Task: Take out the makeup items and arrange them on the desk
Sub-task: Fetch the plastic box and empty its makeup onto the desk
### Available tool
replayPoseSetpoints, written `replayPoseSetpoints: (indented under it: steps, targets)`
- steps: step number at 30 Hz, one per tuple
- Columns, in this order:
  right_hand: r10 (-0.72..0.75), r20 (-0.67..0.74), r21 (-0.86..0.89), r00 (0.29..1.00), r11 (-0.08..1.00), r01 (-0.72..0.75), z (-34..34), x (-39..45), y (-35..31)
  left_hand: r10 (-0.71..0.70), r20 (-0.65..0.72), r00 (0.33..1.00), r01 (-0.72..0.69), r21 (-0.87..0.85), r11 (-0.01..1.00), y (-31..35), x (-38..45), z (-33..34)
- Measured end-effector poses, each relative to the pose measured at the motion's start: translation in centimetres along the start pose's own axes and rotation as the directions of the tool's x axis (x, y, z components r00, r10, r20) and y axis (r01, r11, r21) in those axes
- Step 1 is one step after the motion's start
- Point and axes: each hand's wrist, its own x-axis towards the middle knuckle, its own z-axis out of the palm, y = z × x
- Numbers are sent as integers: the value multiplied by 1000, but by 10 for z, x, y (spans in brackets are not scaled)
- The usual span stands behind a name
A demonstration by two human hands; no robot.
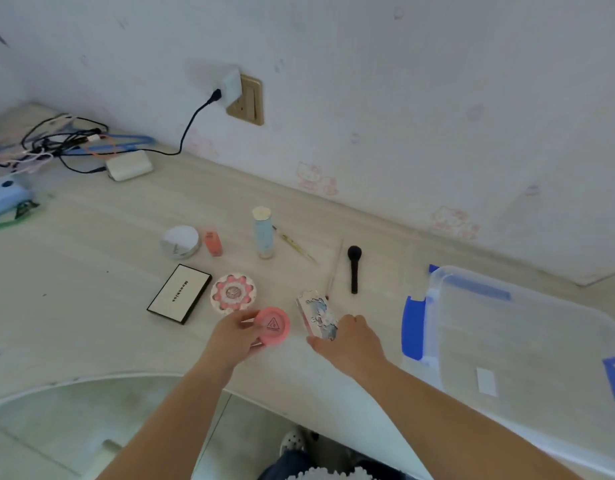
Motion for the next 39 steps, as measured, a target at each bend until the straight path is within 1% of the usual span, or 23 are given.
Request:
replayPoseSetpoints:
  steps: [2, 4, 8, 10, 13, 16, 18, 20, 22, 27, 33, 35, 37, 39]
  targets:
    - [12, -32, -10, 999, 1000, -13, 6, 0, 5, -8, -5, 1000, 8, 0, 1000, -8, 10, 2]
    - [20, -61, -16, 998, 1000, -21, 11, 1, 8, 11, -19, 1000, -10, 39, 999, -14, 18, 4]
    - [25, -113, -15, 993, 1000, -27, 19, 5, 6, 89, -88, 992, -73, 178, 981, -17, 27, 9]
    - [22, -134, -35, 991, 999, -27, 21, 7, 3, 128, -86, 988, -101, 262, 960, -17, 30, 12]
    - [22, -151, -91, 988, 995, -36, 22, 10, 1, 209, -20, 978, -181, 418, 890, -17, 30, 17]
    - [36, -161, -129, 986, 990, -57, 23, 12, 2, 299, 17, 954, -252, 586, 770, -21, 34, 24]
    - [54, -162, -136, 985, 988, -77, 24, 12, 3, 349, -22, 937, -251, 652, 716, -24, 33, 29]
    - [70, -164, -141, 984, 986, -93, 24, 11, 4, 404, -60, 913, -257, 684, 683, -27, 31, 31]
    - [77, -164, -145, 983, 984, -101, 24, 10, 5, 429, -77, 900, -252, 713, 654, -30, 31, 32]
    - [81, -145, -142, 986, 985, -101, 22, 9, 4, 416, -101, 904, -179, 794, 581, -33, 34, 34]
    - [86, -123, -103, 989, 990, -99, 18, 7, 5, 390, -102, 915, -150, 812, 565, -28, 35, 36]
    - [99, -113, -47, 989, 993, -105, 15, 5, 6, 375, -108, 921, -148, 791, 593, -25, 31, 37]
    - [107, -122, 72, 987, 992, -99, 11, 3, 4, 390, -124, 912, -180, 733, 656, -17, 22, 39]
    - [94, -152, 290, 984, 956, -47, 1, -3, -3, 459, -140, 877, -279, 630, 724, 0, 7, 46]
